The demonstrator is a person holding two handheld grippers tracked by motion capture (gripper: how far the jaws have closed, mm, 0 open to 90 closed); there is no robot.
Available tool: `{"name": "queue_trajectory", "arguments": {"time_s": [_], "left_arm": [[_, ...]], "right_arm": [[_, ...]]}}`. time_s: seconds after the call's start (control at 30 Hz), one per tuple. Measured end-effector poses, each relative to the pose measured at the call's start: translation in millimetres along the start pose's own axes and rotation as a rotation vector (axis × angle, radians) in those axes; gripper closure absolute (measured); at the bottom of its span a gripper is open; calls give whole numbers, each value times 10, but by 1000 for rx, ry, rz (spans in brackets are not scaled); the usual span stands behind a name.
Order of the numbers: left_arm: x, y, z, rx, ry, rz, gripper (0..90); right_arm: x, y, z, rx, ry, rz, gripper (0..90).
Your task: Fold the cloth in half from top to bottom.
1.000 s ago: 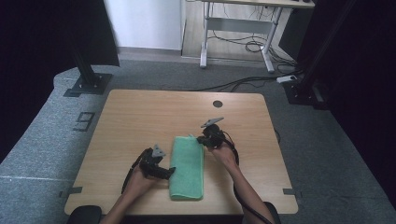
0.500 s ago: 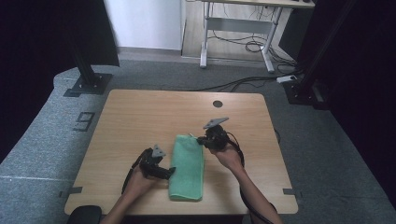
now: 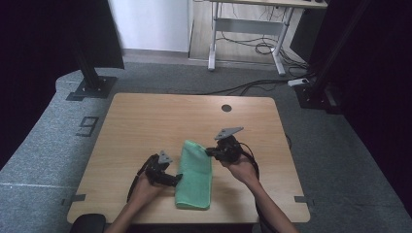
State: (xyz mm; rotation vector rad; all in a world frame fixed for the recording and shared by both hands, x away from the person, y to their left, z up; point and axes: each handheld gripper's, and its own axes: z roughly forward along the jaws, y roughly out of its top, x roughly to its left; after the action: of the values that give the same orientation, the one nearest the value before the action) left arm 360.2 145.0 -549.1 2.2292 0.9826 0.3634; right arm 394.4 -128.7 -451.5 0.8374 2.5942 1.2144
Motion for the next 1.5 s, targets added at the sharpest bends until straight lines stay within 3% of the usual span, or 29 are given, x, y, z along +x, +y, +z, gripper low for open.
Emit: {"name": "queue_trajectory", "arguments": {"time_s": [0.63, 1.5], "left_arm": [[-4, 0, 0, 1, 4, -3, 43], [-11, -2, -2, 0, 9, -10, 43]], "right_arm": [[344, -238, -174, -4, 83, -40, 851], [634, -764, 6, 55, 175, -3, 848]]}}
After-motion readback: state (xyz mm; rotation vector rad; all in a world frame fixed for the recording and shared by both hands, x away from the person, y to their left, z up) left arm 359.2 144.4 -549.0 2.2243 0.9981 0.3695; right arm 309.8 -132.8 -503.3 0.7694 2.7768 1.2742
